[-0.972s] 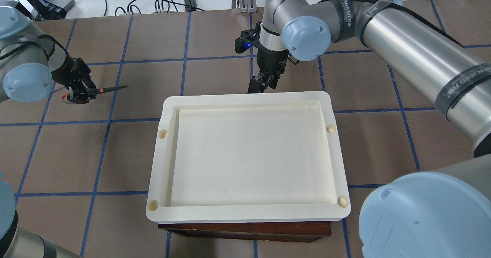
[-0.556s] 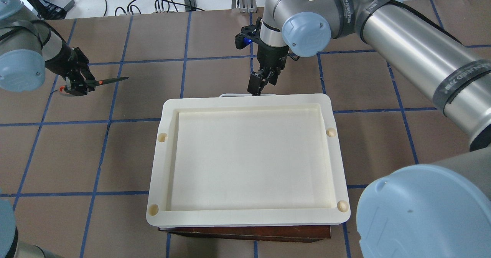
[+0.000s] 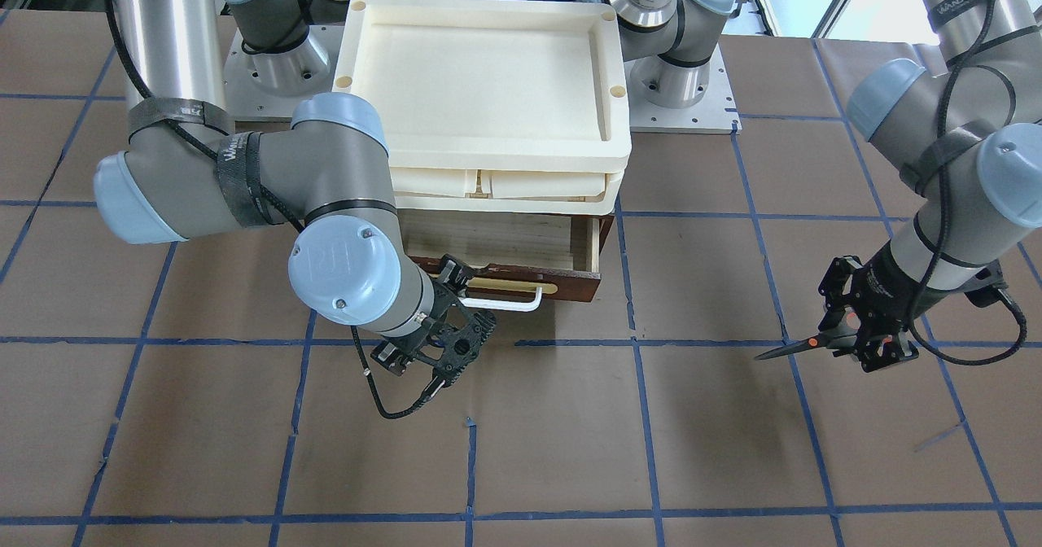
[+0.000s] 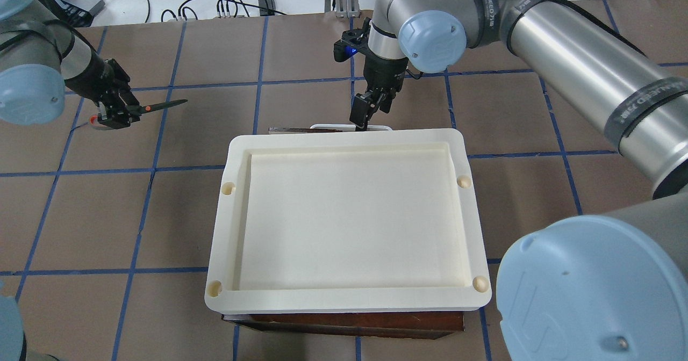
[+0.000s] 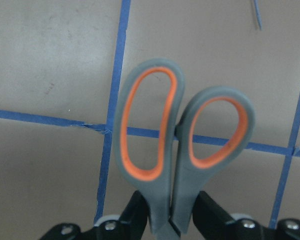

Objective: Place scissors in drawer with both arms

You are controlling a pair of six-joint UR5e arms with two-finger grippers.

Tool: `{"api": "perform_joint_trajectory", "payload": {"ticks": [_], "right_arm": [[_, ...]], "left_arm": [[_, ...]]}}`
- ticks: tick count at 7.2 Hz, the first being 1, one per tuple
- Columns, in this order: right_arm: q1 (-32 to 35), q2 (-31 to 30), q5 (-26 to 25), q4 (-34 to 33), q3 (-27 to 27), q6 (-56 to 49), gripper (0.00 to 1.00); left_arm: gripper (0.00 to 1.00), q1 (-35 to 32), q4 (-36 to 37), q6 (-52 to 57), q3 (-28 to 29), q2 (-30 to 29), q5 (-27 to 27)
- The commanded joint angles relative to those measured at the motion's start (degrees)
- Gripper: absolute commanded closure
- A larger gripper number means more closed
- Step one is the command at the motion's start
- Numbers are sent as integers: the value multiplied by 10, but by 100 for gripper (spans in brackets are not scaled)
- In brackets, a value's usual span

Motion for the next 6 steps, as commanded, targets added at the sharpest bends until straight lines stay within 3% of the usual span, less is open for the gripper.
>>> {"api": "perform_joint_trajectory", "payload": {"ticks": [1, 6], "right_arm": [[-5, 6, 0, 0, -12, 0, 0], [-7, 24, 0, 1, -42, 1, 0]], "left_arm": [[69, -15, -24, -31, 6, 16, -6], [69, -22, -40, -33, 7, 29, -7]]}}
